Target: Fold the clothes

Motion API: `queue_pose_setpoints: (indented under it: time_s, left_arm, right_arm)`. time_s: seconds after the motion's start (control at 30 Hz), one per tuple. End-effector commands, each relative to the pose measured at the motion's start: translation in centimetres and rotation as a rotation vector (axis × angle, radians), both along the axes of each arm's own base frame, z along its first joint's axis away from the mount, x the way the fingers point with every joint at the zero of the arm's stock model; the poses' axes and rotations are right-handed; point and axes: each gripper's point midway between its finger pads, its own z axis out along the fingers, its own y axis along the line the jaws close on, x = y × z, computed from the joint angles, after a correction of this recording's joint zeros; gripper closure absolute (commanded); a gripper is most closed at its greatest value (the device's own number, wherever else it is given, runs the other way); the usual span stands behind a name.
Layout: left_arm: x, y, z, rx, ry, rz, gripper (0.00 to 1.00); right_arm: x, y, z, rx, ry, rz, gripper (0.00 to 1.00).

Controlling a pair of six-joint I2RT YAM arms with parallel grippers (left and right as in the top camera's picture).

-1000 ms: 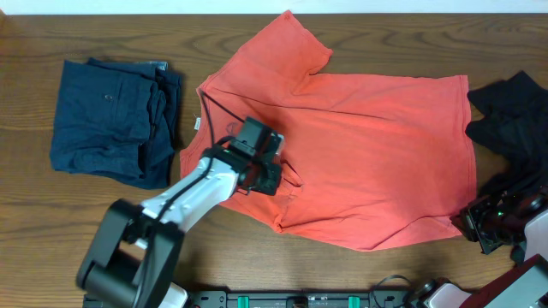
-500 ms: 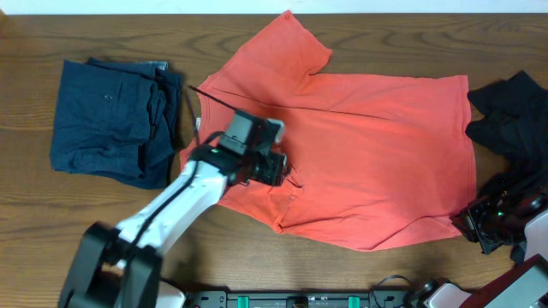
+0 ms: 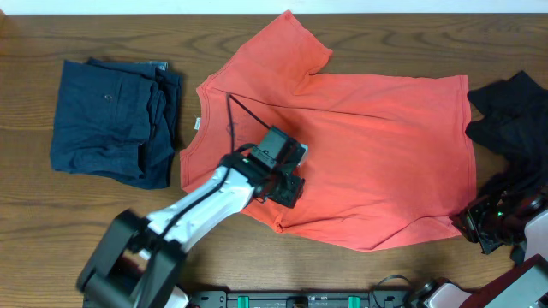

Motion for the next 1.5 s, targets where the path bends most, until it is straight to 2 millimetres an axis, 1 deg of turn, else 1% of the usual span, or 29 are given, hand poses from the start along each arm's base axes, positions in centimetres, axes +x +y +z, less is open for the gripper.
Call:
queue_pose_setpoints:
  time_s: [0.0,0.1,0.17,0.2,0.23,0.33,0.37,0.47,0.53,0.63,0.67,0.8,0.9,1.03,1.07,1.1,1.13,1.17,1.23,1.33,1.4,1.47]
  left_arm:
    - [0.5,2.0,-2.8,0.124,-0.005,0.03,0.45]
    - [0.5,1.9,-3.9,0.133,0.009,0.03,0.45]
    - [0.6,1.8,-4.2,0.131,0.008,0.029,0.45]
    - [0.7,1.8,-4.2,0.13,0.007,0.029,0.48]
    - [0.7,1.7,-4.2,0.126,0.006,0.032,0.56]
    - [0.4,0.9,-3.8,0.08,0.037,0.039,0.86]
    - [0.3,0.4,-3.6,0.058,0.051,0.035,0.94]
    - [-0.1,-1.0,-2.5,-0.02,0.082,0.014,0.94]
    - [0.0,-1.6,-1.6,-0.051,0.076,0.01,0.94]
    - [0.4,-1.9,0.1,-0.087,0.045,0.012,0.94]
    - [0.5,-2.1,1.1,-0.106,0.023,0.009,0.94]
    - [0.8,-2.3,3.2,-0.143,-0.022,0.009,0.94]
    - [0.5,-2.6,3.4,-0.147,-0.026,-0.001,0.94]
    - [-0.7,-3.3,2.8,-0.136,-0.009,-0.035,0.94]
    - [-1.0,-3.5,2.7,-0.134,-0.005,-0.047,0.92]
    - [-1.4,-3.8,2.7,-0.132,-0.003,-0.061,0.83]
    - [-1.8,-4.1,2.7,-0.132,-0.002,-0.073,0.69]
    - [-2.1,-4.3,2.7,-0.132,-0.001,-0.084,0.64]
    - [-2.7,-4.7,2.7,-0.132,0.0,-0.103,0.6]
    - [-2.9,-4.7,2.8,-0.129,0.004,-0.106,0.59]
    - [-2.4,-4.3,3.5,-0.132,-0.002,-0.091,0.58]
    - [-1.3,-3.6,4.3,-0.13,-0.029,-0.057,0.59]
  right_arm:
    - [0.5,-0.1,0.3,-0.01,-0.02,0.026,0.88]
    - [0.5,0.0,0.3,-0.01,-0.019,0.027,0.88]
    - [0.5,-0.1,0.3,-0.01,-0.02,0.027,0.88]
    - [0.5,-0.1,0.3,-0.01,-0.02,0.027,0.88]
    - [0.5,-0.1,0.3,-0.01,-0.02,0.027,0.88]
    - [0.5,-0.1,0.3,-0.01,-0.02,0.029,0.88]
    - [0.5,-0.1,0.3,-0.01,-0.02,0.029,0.88]
    - [0.5,-0.1,0.3,-0.01,-0.02,0.029,0.88]
    - [0.5,-0.1,0.3,-0.01,-0.02,0.029,0.88]
    - [0.5,-0.1,0.3,-0.01,-0.02,0.029,0.88]
    - [0.5,-0.1,0.3,-0.01,-0.02,0.029,0.88]
    - [0.5,-0.1,0.3,-0.012,-0.021,0.029,0.88]
    - [0.6,-0.1,0.3,-0.014,-0.023,0.029,0.88]
    - [0.6,-0.1,0.3,-0.014,-0.023,0.029,0.87]
    - [0.6,-0.1,0.3,-0.014,-0.023,0.029,0.88]
    - [0.6,-0.1,0.3,-0.014,-0.023,0.029,0.87]
    - [0.6,-0.1,0.3,-0.014,-0.023,0.029,0.87]
    - [0.6,-0.1,0.3,-0.014,-0.023,0.029,0.87]
    - [0.6,-0.1,0.3,-0.014,-0.023,0.029,0.88]
    - [0.6,-0.1,0.3,-0.014,-0.023,0.029,0.87]
    - [0.6,-0.1,0.3,-0.014,-0.023,0.029,0.87]
    - [0.6,-0.2,0.3,-0.017,-0.021,0.029,0.87]
